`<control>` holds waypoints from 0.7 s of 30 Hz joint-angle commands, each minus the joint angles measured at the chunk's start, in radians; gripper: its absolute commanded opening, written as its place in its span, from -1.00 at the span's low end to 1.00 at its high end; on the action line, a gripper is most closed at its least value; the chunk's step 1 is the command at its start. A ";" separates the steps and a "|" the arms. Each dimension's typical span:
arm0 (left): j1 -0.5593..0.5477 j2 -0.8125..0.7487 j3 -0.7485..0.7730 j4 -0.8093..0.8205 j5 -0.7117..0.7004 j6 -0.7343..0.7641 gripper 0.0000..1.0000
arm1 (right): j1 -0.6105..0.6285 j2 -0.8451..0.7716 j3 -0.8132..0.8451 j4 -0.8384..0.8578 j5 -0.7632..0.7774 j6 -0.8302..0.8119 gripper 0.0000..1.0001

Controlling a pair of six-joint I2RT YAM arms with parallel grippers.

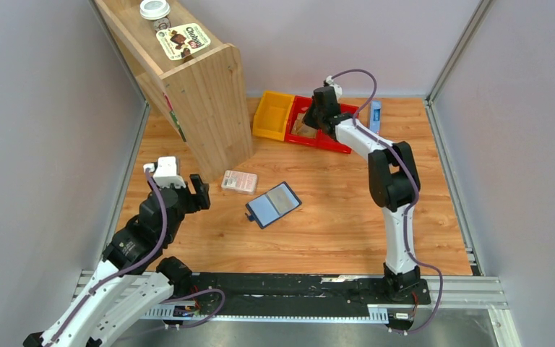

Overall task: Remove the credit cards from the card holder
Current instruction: Place the credit card in the storage box.

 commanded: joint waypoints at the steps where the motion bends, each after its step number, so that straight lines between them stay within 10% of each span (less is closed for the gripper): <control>1: 0.002 -0.027 0.008 -0.076 -0.078 -0.070 0.64 | 0.000 0.094 0.129 0.020 -0.008 0.062 -0.99; 15: 0.002 -0.001 -0.009 -0.036 0.083 -0.061 0.65 | 0.023 -0.119 0.143 -0.278 0.221 -0.084 0.19; 21: 0.002 0.010 -0.009 -0.045 0.138 -0.081 0.64 | 0.079 -0.369 -0.153 -0.307 0.071 -0.165 0.35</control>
